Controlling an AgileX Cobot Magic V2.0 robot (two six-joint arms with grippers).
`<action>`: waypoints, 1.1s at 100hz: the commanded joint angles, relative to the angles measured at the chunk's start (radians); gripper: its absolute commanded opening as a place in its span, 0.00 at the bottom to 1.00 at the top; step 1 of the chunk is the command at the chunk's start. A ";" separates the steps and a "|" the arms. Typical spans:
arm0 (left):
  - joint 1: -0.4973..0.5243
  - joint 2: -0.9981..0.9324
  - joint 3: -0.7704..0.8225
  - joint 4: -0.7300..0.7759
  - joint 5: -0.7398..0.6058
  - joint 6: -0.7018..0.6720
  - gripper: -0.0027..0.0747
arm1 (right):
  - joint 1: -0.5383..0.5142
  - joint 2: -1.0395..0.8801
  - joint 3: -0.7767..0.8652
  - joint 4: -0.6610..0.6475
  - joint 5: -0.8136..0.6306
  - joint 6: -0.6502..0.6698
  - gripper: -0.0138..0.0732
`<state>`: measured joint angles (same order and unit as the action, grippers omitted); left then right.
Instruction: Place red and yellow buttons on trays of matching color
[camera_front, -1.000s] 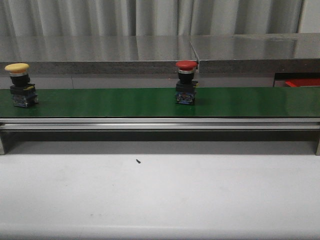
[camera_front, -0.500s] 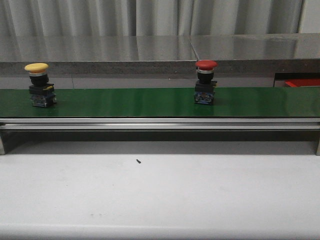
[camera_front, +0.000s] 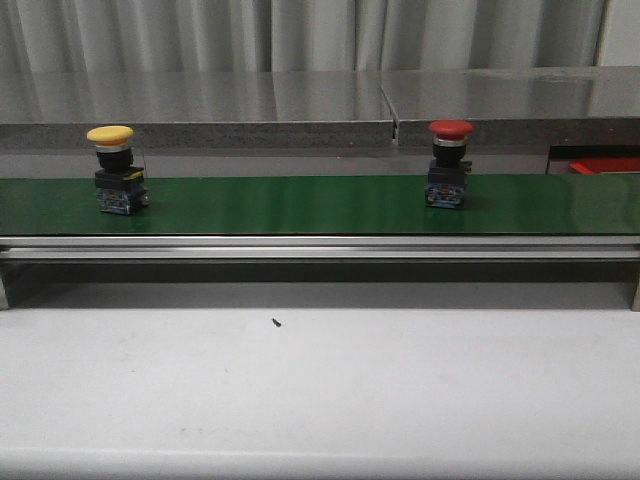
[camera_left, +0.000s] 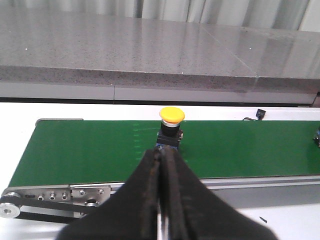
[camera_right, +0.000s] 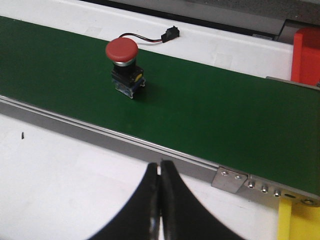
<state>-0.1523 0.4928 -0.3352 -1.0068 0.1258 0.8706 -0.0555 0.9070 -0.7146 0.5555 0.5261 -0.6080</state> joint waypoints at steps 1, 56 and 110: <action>-0.007 0.002 -0.028 -0.015 -0.049 0.001 0.01 | 0.002 -0.009 -0.024 0.018 -0.067 -0.007 0.08; -0.007 0.002 -0.028 -0.015 -0.049 0.001 0.01 | 0.002 -0.009 -0.024 0.019 -0.014 -0.007 0.71; -0.007 0.002 -0.028 -0.015 -0.049 0.001 0.01 | 0.002 0.374 -0.242 0.018 -0.056 -0.007 0.87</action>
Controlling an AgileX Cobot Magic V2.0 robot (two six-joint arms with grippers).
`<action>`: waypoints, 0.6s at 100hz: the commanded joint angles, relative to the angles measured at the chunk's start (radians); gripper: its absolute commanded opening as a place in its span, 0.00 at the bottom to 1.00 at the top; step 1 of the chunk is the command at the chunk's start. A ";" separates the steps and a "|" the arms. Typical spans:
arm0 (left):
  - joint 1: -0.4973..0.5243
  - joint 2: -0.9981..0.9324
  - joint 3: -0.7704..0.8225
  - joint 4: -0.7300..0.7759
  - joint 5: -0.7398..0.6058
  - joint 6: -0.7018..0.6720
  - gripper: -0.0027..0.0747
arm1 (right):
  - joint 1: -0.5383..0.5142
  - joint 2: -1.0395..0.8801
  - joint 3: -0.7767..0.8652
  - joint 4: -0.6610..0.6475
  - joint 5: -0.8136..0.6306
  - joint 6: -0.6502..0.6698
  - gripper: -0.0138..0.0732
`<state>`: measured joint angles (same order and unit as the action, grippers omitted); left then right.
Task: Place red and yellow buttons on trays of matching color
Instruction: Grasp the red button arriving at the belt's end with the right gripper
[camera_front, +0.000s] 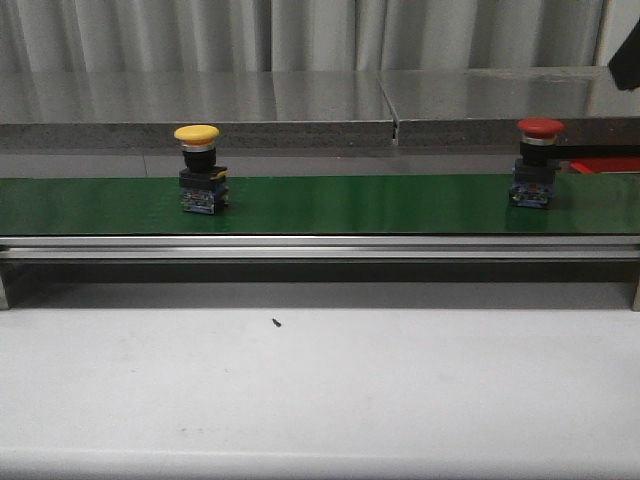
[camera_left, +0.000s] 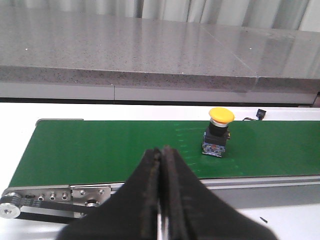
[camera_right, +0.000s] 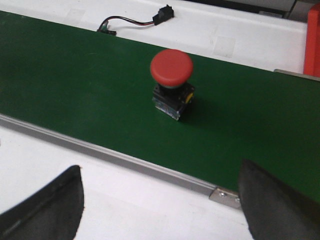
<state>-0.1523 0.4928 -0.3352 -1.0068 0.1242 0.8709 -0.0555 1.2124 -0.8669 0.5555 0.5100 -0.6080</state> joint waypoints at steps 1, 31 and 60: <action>-0.007 0.002 -0.028 -0.015 -0.047 0.001 0.01 | 0.002 0.077 -0.101 0.018 -0.039 -0.007 0.87; -0.007 0.002 -0.028 -0.015 -0.047 0.001 0.01 | 0.002 0.354 -0.312 0.008 -0.033 -0.007 0.87; -0.007 0.002 -0.028 -0.015 -0.047 0.001 0.01 | -0.035 0.481 -0.394 -0.008 -0.031 -0.002 0.68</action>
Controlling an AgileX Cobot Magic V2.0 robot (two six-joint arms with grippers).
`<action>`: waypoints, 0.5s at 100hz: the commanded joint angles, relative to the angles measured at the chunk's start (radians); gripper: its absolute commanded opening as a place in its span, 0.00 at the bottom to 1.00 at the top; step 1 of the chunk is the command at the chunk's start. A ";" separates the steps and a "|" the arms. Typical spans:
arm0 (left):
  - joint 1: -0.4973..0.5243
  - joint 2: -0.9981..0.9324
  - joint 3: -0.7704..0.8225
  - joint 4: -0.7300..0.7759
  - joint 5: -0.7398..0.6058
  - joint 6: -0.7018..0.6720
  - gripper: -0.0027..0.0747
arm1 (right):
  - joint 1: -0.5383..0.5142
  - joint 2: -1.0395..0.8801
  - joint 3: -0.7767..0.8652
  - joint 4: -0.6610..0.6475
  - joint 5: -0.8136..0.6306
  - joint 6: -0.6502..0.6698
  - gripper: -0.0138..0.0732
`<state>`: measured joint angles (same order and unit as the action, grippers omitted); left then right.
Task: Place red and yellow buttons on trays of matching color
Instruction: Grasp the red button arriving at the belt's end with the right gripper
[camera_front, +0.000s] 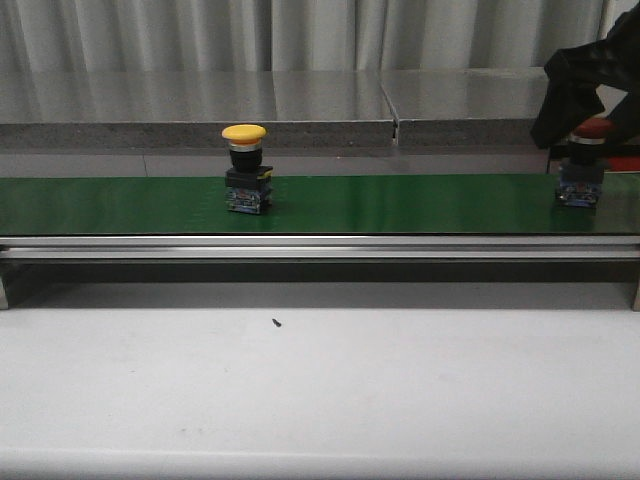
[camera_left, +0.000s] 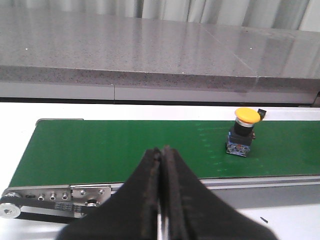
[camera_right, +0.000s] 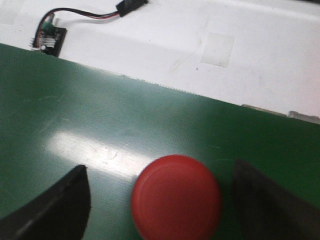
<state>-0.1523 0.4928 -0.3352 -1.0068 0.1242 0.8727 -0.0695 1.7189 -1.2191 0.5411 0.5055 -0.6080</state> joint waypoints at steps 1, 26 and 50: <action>-0.007 0.002 -0.028 -0.015 -0.047 -0.001 0.01 | -0.024 -0.023 -0.042 0.006 -0.025 -0.002 0.67; -0.007 0.002 -0.028 -0.015 -0.047 -0.001 0.01 | -0.084 -0.028 -0.091 0.008 0.041 -0.002 0.38; -0.007 0.002 -0.028 -0.015 -0.047 -0.001 0.01 | -0.213 -0.007 -0.330 0.007 0.195 0.015 0.38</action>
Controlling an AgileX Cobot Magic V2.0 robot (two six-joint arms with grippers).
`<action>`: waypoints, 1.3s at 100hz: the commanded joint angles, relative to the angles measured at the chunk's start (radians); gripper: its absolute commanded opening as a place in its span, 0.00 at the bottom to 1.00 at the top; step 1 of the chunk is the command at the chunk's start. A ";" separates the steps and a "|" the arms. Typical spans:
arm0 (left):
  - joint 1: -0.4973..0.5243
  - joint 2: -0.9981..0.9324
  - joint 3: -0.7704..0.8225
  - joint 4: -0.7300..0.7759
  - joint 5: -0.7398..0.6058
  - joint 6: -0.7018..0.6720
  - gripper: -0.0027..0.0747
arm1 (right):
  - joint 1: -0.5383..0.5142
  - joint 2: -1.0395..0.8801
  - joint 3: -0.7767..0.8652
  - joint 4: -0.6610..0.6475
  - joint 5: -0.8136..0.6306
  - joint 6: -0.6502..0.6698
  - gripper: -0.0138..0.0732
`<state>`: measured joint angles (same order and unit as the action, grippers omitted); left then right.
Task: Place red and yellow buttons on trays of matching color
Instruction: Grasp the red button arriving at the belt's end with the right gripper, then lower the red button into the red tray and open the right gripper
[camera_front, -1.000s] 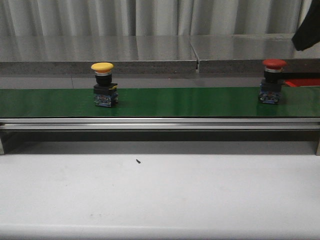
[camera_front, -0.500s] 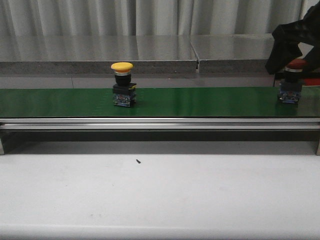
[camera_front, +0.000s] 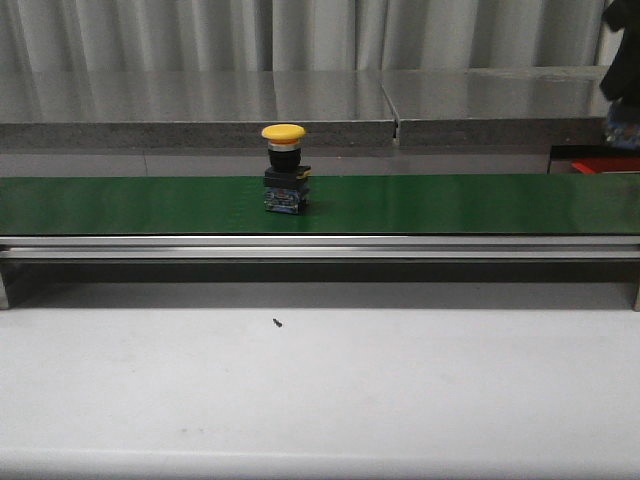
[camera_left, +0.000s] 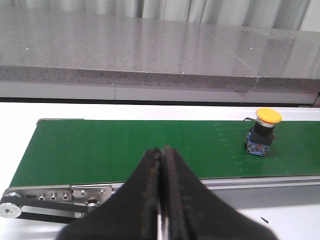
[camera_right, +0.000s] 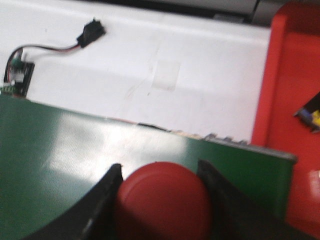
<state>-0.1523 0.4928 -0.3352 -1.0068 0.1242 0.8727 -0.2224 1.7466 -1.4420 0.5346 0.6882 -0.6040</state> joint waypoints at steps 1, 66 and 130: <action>-0.007 0.002 -0.028 -0.015 -0.047 -0.001 0.01 | -0.065 -0.031 -0.123 0.014 0.015 0.012 0.38; -0.007 0.002 -0.028 -0.015 -0.047 -0.001 0.01 | -0.264 0.469 -0.764 0.014 0.063 0.106 0.38; -0.007 0.002 -0.028 -0.015 -0.047 -0.001 0.01 | -0.264 0.646 -0.795 0.012 -0.021 0.106 0.38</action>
<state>-0.1523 0.4928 -0.3352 -1.0068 0.1242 0.8727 -0.4807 2.4567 -2.1984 0.5231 0.7166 -0.4993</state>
